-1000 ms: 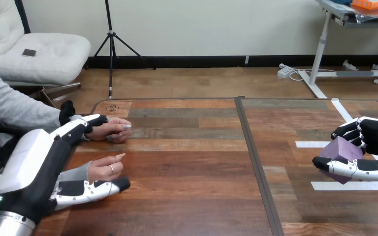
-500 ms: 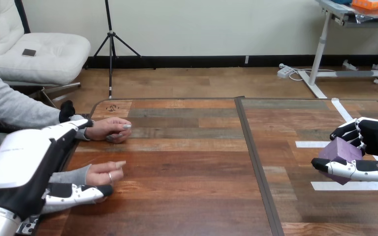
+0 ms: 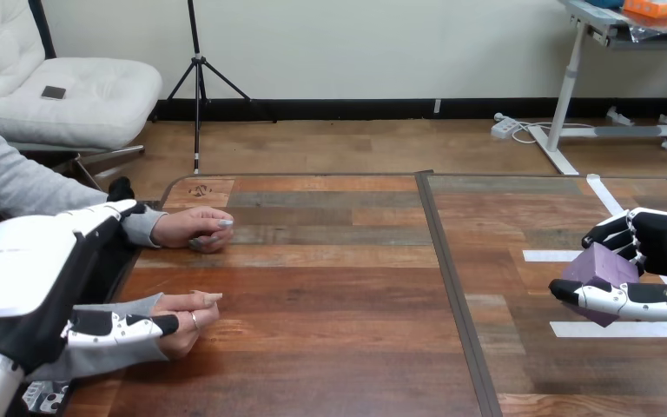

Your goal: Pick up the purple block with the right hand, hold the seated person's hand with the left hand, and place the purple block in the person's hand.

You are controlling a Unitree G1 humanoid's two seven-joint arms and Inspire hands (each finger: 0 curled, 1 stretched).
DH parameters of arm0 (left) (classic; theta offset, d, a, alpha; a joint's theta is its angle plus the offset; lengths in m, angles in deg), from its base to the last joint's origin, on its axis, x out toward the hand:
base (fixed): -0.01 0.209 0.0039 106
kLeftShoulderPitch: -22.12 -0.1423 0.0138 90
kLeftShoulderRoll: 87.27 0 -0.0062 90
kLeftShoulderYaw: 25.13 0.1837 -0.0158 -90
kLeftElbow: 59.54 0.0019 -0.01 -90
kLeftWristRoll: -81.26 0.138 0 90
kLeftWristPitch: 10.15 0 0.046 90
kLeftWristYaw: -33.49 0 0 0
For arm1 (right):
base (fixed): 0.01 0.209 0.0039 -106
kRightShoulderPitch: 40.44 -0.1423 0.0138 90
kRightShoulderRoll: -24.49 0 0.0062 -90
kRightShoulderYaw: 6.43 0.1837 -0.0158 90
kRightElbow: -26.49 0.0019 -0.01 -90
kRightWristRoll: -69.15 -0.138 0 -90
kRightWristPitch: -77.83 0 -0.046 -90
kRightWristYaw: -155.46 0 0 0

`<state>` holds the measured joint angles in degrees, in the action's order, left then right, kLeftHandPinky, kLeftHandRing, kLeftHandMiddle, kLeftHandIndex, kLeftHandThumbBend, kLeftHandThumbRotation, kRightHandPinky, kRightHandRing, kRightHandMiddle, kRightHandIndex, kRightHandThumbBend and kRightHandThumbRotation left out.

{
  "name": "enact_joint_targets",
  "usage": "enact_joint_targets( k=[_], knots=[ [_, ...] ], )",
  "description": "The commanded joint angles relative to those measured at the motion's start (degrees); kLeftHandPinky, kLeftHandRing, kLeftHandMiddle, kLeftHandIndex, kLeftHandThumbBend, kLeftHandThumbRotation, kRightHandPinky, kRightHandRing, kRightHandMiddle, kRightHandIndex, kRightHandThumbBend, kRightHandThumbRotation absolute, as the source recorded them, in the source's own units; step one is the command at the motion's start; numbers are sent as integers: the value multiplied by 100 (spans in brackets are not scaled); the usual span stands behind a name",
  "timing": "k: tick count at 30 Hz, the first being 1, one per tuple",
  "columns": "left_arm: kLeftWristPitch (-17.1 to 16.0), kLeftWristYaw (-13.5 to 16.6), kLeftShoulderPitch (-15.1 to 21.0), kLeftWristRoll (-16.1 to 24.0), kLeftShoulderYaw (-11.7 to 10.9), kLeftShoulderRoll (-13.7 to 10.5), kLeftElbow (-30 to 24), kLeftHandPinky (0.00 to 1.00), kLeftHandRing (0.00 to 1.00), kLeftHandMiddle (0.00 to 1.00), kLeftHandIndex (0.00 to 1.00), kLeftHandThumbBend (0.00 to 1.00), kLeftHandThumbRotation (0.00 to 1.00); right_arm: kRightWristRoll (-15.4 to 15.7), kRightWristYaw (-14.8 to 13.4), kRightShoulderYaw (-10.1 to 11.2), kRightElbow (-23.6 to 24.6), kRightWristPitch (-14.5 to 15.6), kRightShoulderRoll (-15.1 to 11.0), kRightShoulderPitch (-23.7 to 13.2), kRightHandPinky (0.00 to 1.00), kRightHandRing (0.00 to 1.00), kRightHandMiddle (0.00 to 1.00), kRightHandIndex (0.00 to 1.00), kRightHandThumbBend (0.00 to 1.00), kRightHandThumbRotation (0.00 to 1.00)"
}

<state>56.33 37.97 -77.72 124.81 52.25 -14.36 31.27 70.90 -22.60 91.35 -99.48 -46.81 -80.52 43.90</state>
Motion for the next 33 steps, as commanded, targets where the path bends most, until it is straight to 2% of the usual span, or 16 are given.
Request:
enact_joint_targets(
  k=[1,10,16,22,33],
  knots=[
    [96,126,415,73,197,-226,204,74,81,84,84,100,44,-140,-37,183,247,-16,122,-411,20,25,40,41,91,0],
    [176,240,609,190,423,-403,569,76,83,85,85,100,43,-171,39,180,110,-195,94,-449,21,25,40,41,91,0],
    [156,288,761,113,533,-471,851,77,83,85,84,100,40,-354,194,197,157,-85,110,-438,23,28,41,41,89,0],
    [84,382,920,128,666,-583,1151,77,82,84,83,100,35,-307,152,197,200,-24,96,-421,24,27,41,41,90,0],
    [16,237,1151,143,942,-874,1485,75,80,82,80,100,36,-311,161,203,199,-77,93,-421,17,21,39,41,90,0]
  ],
)
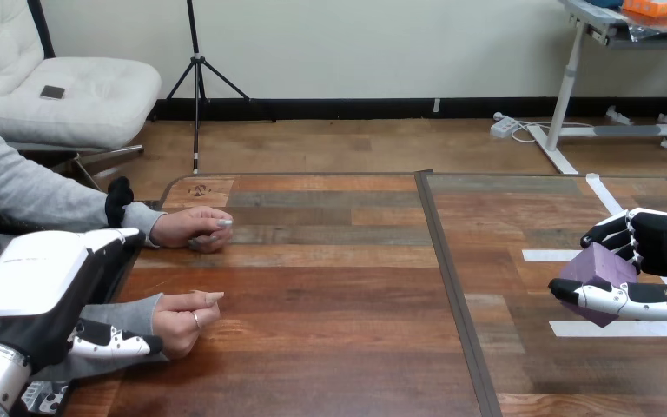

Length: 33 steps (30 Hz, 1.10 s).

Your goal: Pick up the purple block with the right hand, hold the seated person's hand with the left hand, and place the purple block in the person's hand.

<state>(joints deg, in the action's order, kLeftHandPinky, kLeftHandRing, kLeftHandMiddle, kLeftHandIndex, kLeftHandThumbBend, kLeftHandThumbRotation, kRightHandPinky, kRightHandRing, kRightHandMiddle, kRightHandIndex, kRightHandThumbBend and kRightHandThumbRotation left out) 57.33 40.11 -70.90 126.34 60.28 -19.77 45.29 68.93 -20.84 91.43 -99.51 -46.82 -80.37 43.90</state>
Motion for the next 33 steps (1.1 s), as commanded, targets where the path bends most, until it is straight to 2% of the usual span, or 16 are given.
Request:
enact_joint_targets(
  k=[1,11,17,27,33],
  knots=[
    [-79,4,480,-9,161,-354,90,75,80,82,80,100,37,-123,-3,196,186,-89,76,-429,17,21,39,41,90,0],
    [12,-364,565,-67,367,-580,75,73,78,79,78,100,44,-168,55,224,157,-65,87,-442,20,24,39,41,90,0],
    [68,-444,625,-59,454,-627,117,72,77,78,77,100,42,-128,-5,233,210,1,107,-431,24,28,39,41,90,0],
    [252,-678,743,-23,593,-676,153,72,77,79,77,100,35,50,-137,241,335,124,106,-406,17,20,38,41,92,0],
    [271,-759,822,-52,669,-695,226,72,77,79,78,100,32,4,-90,257,349,116,109,-400,18,22,39,41,91,0]
  ],
)
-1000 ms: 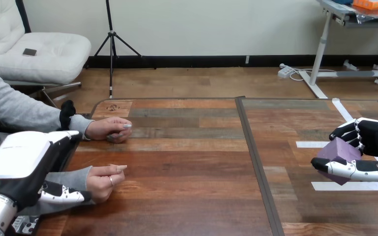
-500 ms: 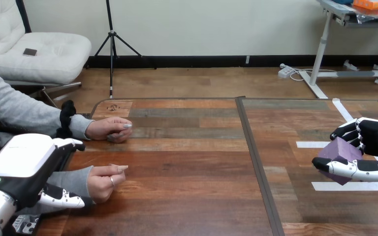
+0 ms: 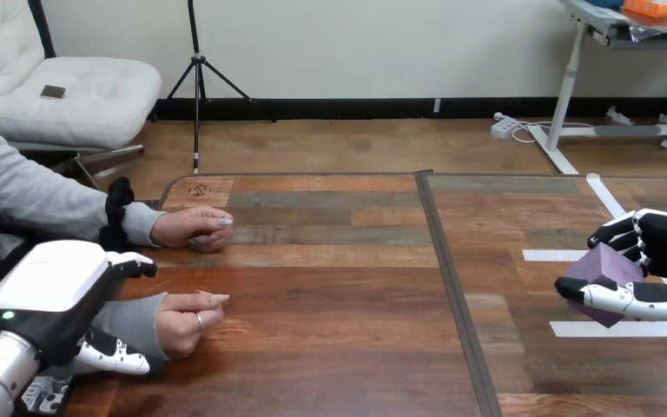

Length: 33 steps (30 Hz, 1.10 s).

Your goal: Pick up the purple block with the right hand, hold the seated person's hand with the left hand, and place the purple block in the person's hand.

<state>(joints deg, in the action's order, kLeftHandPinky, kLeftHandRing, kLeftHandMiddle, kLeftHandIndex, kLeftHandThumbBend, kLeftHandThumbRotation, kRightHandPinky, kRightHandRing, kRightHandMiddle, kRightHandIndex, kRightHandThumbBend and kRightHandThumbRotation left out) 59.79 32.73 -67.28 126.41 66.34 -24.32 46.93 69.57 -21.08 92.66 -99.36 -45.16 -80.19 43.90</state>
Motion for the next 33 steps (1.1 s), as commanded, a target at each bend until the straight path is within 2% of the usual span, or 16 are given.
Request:
enact_joint_targets(
  k=[1,13,19,25,28,33],
  knots=[
    [27,-28,470,-59,72,-241,74,72,77,79,78,100,32,-66,-59,136,328,-55,90,-402,18,22,39,41,91,0],
    [-55,24,730,75,334,-326,464,72,77,79,77,100,32,-53,-56,176,306,-62,81,-416,14,18,39,42,92,0],
    [53,62,892,283,524,-350,639,72,77,79,77,100,30,-204,84,210,280,-118,109,-428,10,15,39,42,91,0],
    [215,182,1048,615,731,-365,787,72,77,78,77,100,29,-135,32,215,315,-77,101,-419,10,15,39,42,92,0],
    [347,204,1154,811,860,-358,885,73,77,78,77,100,28,-204,63,234,326,-29,129,-424,11,15,39,41,92,0],
    [405,199,1284,897,988,-351,1026,74,77,79,77,100,26,-202,58,242,341,27,134,-429,12,16,40,41,92,0]
  ],
)
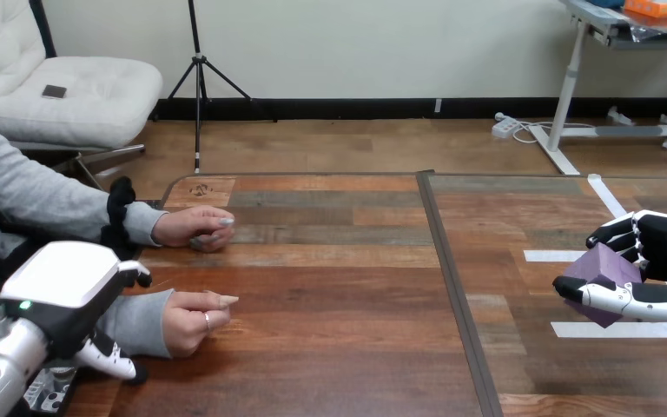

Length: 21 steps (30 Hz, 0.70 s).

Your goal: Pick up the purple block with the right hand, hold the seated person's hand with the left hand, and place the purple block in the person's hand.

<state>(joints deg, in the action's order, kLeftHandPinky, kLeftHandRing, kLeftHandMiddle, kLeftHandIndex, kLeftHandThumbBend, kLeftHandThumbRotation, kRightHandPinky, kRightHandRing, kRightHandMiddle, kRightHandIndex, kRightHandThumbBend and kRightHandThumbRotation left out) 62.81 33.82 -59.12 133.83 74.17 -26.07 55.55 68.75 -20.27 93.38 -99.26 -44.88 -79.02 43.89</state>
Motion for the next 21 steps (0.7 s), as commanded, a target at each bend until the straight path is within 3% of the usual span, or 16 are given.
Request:
enact_joint_targets(
  k=[1,9,15,21],
  knots=[
    [115,103,503,193,240,-176,204,74,77,79,78,100,26,-106,-28,168,341,0,11,-426,12,16,40,41,92,0],
    [188,177,699,306,443,-157,440,75,78,79,78,100,24,-51,-56,166,377,25,-3,-421,14,18,39,42,92,0],
    [257,59,861,266,568,-109,647,76,79,80,78,100,23,-61,-50,177,371,42,-4,-432,13,17,39,42,92,0],
    [271,56,1048,271,723,-74,919,78,80,80,79,100,21,-183,44,203,370,8,27,-445,11,15,38,42,92,0]
  ],
)
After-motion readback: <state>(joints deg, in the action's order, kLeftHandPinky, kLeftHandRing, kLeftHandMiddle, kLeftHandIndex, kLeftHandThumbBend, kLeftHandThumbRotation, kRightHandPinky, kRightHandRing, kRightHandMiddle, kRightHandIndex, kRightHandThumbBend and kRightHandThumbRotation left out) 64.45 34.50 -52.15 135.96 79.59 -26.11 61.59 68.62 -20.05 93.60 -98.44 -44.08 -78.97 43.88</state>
